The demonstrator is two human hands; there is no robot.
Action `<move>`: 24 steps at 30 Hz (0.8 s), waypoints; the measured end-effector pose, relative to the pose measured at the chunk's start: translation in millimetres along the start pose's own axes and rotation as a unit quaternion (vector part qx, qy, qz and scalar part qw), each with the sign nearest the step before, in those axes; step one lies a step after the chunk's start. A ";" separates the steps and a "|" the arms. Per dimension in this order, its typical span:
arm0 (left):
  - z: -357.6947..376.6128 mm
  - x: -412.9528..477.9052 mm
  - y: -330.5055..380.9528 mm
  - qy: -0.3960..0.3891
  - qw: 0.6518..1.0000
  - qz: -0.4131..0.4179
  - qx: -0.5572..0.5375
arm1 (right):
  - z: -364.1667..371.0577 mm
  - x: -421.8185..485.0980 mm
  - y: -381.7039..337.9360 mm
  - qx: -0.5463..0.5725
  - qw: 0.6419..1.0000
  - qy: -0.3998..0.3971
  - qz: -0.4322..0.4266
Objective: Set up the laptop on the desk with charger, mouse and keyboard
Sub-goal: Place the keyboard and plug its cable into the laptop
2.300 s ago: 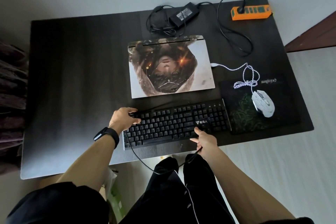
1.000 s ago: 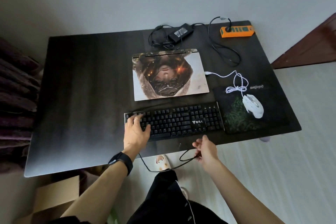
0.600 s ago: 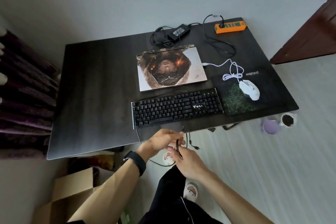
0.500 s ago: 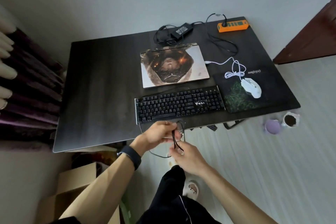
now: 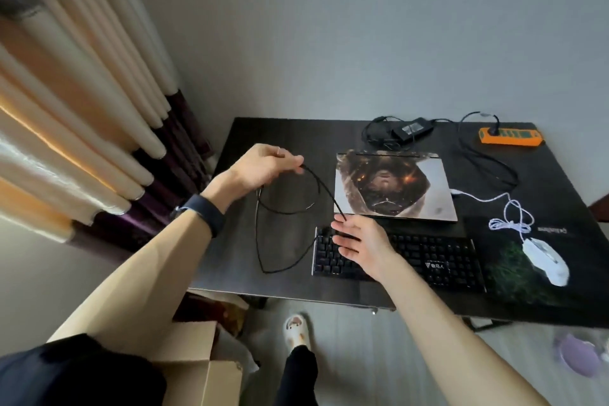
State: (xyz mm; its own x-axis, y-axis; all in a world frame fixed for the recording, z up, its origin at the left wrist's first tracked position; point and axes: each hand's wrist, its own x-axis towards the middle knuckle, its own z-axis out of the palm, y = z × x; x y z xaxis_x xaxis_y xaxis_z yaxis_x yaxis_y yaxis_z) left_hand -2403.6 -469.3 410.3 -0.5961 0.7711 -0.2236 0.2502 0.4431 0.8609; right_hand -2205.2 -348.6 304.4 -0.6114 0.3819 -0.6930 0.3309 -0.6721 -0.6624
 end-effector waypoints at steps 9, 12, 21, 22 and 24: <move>-125.2 157.6 -24.7 0.124 0.897 0.145 0.398 | 102.4 104.7 -73.7 -0.370 0.906 0.057 -0.197; -143.6 205.9 -51.5 0.118 0.892 0.100 0.426 | 122.6 138.0 -94.4 -0.362 0.908 0.073 -0.197; -86.6 221.4 -176.9 -0.035 0.986 -0.132 0.096 | 151.1 217.9 -116.3 -0.041 0.990 0.137 -0.010; -75.6 210.9 -186.0 0.008 0.985 -0.154 0.079 | 148.3 221.5 -111.5 0.013 0.989 0.146 0.013; -57.9 192.5 -202.0 0.050 0.972 -0.221 0.064 | 142.4 230.1 -99.7 0.083 0.982 0.164 0.046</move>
State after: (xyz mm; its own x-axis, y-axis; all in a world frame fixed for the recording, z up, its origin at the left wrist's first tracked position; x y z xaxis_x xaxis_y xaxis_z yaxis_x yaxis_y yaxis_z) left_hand -2613.0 -436.9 219.8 -0.7371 0.4465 -0.5074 0.0420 0.7795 0.6250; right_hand -2481.2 -284.0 251.4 -0.3119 0.4805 -0.8196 0.2349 -0.7969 -0.5566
